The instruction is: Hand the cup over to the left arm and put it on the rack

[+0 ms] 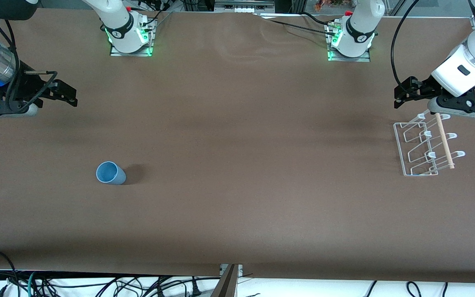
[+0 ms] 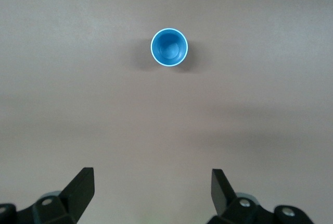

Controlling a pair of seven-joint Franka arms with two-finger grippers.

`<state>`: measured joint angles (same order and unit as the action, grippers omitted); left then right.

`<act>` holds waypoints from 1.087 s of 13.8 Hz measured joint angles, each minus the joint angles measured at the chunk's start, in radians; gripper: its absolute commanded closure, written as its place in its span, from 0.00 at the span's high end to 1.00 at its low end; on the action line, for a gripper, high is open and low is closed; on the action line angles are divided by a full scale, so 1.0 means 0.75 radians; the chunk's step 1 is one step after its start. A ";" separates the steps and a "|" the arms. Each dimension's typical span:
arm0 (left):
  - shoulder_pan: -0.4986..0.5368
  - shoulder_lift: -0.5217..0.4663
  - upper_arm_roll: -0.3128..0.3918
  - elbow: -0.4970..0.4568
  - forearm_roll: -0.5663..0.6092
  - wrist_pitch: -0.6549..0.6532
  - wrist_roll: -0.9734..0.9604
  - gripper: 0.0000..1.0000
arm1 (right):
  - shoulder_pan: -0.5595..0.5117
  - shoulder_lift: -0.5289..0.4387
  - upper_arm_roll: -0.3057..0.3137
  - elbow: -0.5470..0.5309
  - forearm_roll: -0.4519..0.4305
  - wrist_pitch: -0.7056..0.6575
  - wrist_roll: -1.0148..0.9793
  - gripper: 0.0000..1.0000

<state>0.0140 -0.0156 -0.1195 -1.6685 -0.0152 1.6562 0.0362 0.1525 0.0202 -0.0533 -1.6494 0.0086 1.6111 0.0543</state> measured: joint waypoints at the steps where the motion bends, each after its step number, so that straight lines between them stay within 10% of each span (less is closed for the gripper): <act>1: 0.000 0.000 0.000 0.000 0.000 0.000 0.000 1.00 | 0.000 0.000 0.000 0.000 -0.007 0.000 0.000 0.99; 15: -0.001 0.000 0.000 0.000 0.000 0.000 0.000 1.00 | -0.003 0.016 0.003 0.011 -0.033 -0.001 0.000 0.99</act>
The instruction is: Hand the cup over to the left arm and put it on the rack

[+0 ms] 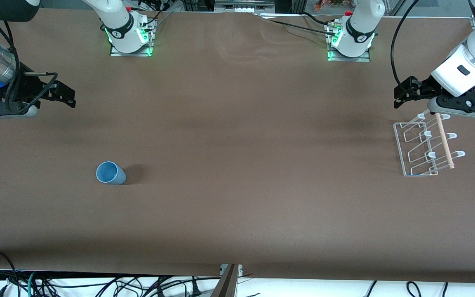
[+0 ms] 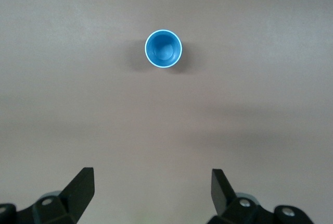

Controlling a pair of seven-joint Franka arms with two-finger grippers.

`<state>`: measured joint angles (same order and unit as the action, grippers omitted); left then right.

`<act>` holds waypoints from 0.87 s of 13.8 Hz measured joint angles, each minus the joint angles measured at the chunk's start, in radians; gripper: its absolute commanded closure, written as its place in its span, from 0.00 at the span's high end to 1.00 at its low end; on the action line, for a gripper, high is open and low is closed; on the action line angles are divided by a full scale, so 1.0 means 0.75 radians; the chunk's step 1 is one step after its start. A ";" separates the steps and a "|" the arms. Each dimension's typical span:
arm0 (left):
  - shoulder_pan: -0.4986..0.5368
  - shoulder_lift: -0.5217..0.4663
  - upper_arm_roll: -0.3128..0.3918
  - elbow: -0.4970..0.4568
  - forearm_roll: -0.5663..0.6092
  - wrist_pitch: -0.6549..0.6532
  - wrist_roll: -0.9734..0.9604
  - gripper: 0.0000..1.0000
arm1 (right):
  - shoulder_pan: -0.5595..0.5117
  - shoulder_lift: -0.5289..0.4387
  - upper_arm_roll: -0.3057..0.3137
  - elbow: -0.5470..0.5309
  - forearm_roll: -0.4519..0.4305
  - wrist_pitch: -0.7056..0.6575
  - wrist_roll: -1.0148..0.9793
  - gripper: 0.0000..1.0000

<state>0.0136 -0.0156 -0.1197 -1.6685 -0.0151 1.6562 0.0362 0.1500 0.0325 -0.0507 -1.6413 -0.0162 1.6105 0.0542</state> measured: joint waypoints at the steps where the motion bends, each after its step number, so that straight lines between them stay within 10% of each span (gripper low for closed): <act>1: 0.000 0.000 0.000 0.000 0.000 0.000 0.000 1.00 | -0.002 0.009 -0.002 0.000 -0.001 0.000 0.000 0.99; 12: 0.000 0.000 -0.001 0.001 0.000 0.000 0.000 1.00 | -0.067 0.290 -0.030 0.085 -0.037 0.062 -0.221 0.99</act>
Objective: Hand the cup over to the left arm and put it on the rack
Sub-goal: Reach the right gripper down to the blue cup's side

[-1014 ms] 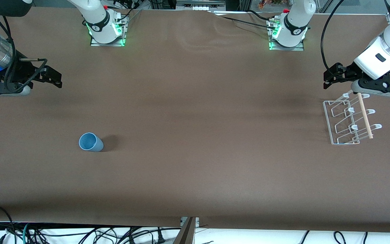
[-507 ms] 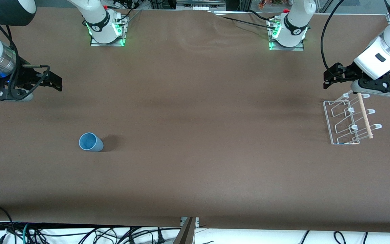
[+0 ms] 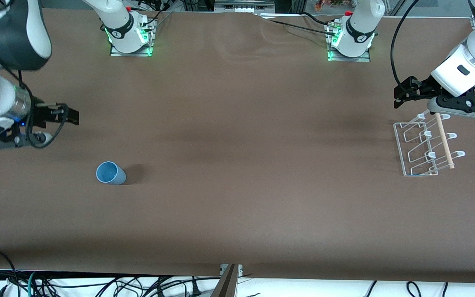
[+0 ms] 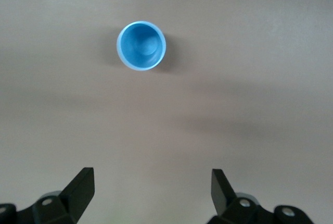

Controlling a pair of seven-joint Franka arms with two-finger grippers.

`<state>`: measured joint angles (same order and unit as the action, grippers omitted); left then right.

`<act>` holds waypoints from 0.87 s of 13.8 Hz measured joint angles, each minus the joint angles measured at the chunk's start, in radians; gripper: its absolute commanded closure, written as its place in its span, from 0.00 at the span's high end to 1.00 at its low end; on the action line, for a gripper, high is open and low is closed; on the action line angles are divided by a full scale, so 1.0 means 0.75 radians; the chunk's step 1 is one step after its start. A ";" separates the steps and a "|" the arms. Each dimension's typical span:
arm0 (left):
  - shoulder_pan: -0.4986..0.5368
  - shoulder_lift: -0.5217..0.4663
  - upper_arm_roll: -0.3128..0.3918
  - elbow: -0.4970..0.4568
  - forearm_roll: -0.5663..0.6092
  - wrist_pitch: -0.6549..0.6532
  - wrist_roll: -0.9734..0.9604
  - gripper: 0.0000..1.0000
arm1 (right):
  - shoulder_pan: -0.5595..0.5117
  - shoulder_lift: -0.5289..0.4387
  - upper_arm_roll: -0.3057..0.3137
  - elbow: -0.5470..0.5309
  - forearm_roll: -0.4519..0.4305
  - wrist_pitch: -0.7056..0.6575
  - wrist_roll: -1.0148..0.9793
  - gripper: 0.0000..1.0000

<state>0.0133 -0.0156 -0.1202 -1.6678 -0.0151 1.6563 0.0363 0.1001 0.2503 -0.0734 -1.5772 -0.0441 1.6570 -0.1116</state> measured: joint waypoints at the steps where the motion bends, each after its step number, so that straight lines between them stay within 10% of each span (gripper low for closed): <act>1: 0.000 0.000 0.000 0.000 0.000 0.000 0.000 1.00 | -0.026 0.064 -0.002 0.022 0.000 0.033 -0.038 0.99; 7: 0.000 0.000 0.000 0.001 0.000 0.000 0.000 1.00 | -0.060 0.416 0.007 0.061 0.001 0.280 -0.096 0.99; 12: 0.000 0.000 0.000 0.001 0.000 0.000 0.000 1.00 | -0.057 0.472 0.014 0.152 0.050 0.317 -0.063 0.99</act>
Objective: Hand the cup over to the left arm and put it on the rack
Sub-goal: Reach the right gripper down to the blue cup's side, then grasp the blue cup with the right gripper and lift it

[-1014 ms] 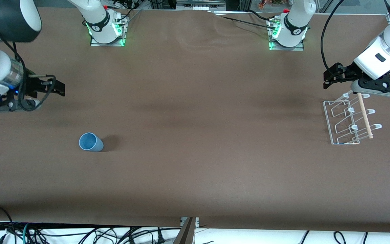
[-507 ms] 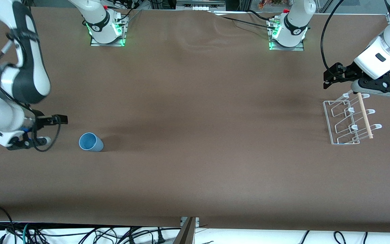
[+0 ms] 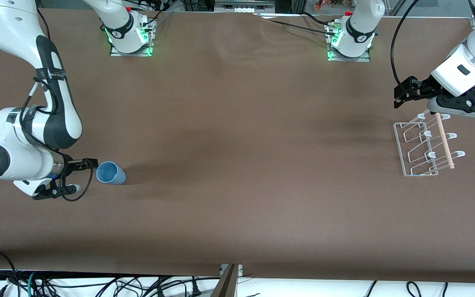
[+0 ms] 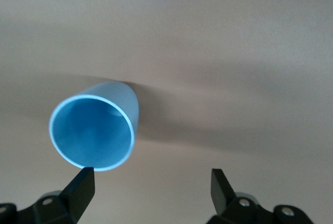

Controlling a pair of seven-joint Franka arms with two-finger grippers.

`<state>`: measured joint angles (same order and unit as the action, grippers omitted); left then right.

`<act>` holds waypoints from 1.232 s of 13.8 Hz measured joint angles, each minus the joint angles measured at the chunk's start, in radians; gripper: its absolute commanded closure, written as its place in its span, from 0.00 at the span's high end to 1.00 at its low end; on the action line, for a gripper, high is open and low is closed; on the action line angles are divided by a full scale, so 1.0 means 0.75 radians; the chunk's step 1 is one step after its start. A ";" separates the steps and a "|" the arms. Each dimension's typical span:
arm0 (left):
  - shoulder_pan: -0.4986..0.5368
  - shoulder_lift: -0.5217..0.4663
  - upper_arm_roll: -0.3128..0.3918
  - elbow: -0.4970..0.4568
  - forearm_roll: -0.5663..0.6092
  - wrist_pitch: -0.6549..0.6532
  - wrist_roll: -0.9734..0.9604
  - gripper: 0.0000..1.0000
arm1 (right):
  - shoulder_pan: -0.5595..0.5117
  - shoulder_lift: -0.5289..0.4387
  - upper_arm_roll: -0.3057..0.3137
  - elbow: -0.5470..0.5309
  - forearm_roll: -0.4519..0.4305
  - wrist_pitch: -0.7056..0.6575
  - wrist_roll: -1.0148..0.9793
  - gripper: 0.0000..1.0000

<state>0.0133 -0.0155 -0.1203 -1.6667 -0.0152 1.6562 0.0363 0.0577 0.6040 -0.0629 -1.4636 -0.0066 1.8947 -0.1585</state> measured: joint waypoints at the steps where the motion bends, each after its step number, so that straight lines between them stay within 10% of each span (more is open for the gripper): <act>1: 0.000 0.000 0.000 0.000 0.000 0.000 0.000 1.00 | 0.002 0.016 0.004 0.009 0.008 0.008 0.021 0.99; 5: 0.000 0.000 0.000 0.000 0.000 0.000 0.000 1.00 | 0.032 0.105 0.009 0.019 0.009 0.053 0.057 0.98; 6: 0.000 0.000 0.000 0.000 0.000 0.000 0.000 1.00 | 0.031 0.116 0.009 0.020 0.009 0.056 0.057 0.89; 7: 0.000 0.000 0.000 0.000 0.000 0.000 0.000 1.00 | 0.029 0.124 0.007 0.020 0.009 0.056 0.057 0.49; 11: 0.000 0.000 0.000 0.000 0.000 0.000 0.000 1.00 | 0.028 0.157 0.005 0.020 0.009 0.055 0.057 0.36; 13: 0.000 0.000 0.000 0.000 0.000 0.000 0.000 1.00 | 0.033 0.200 0.005 0.020 0.009 0.063 0.057 0.00; 17: 0.000 0.000 0.000 0.000 0.000 0.000 0.000 1.00 | 0.036 0.219 0.006 0.034 0.009 0.070 0.062 0.00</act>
<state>0.0134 -0.0155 -0.1203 -1.6665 -0.0151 1.6562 0.0363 0.0850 0.7684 -0.0583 -1.4379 0.0002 1.9474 -0.1121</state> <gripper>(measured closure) 0.000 0.938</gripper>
